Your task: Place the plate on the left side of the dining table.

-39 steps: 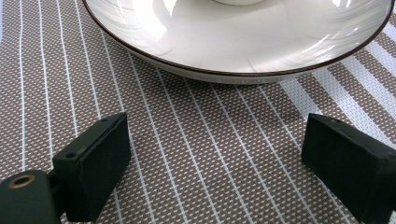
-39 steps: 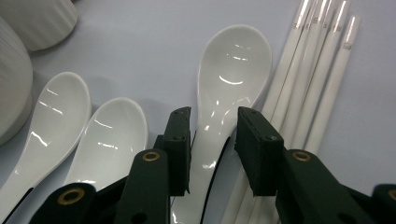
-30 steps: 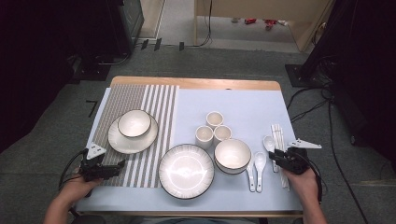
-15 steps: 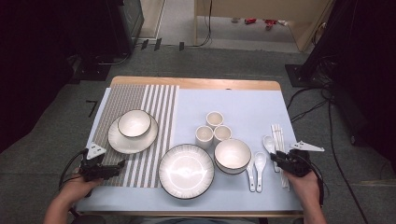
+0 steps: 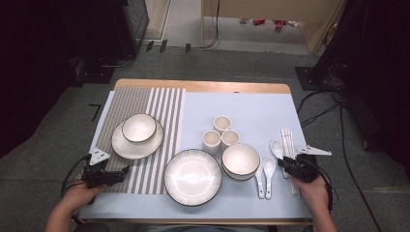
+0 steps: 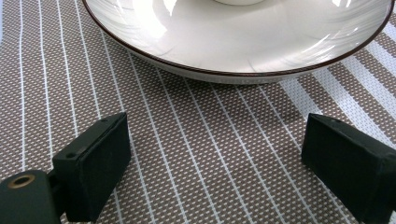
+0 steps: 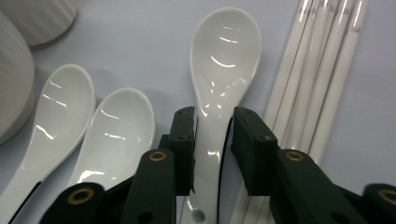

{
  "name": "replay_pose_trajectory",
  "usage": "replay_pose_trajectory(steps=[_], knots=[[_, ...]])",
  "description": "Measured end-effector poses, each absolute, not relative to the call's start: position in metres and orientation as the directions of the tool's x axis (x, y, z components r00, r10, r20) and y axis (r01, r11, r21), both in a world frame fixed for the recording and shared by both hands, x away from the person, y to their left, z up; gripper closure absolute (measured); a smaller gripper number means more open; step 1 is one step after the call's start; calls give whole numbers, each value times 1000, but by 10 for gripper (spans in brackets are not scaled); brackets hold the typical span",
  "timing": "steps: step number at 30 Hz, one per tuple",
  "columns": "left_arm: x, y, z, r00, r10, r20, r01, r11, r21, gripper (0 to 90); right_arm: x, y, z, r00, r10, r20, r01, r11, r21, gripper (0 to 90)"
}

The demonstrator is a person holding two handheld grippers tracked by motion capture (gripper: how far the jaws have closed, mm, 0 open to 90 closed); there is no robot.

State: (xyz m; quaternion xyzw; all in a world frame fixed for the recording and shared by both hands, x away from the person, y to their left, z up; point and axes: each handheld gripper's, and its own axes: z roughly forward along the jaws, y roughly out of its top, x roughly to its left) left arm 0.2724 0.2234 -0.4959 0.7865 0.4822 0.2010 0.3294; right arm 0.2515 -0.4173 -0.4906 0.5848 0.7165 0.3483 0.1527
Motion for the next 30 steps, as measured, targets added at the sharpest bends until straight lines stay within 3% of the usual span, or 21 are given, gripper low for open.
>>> replay_pose_trajectory(steps=[17, 28, 30], knots=[[272, 223, -496, 454, 891, -1, 626, -318, 712, 82, 250, -416, -492, -280, 942, 183, 723, 82, 686, 711], [272, 223, -496, 454, 891, -2, 626, -318, 712, 82, 249, -412, -488, -292, 944, 154, 724, 113, 681, 750], [272, 223, -496, 454, 891, -1, 626, -318, 712, 82, 249, -412, -487, -306, 939, 158, 717, 118, 687, 798]])
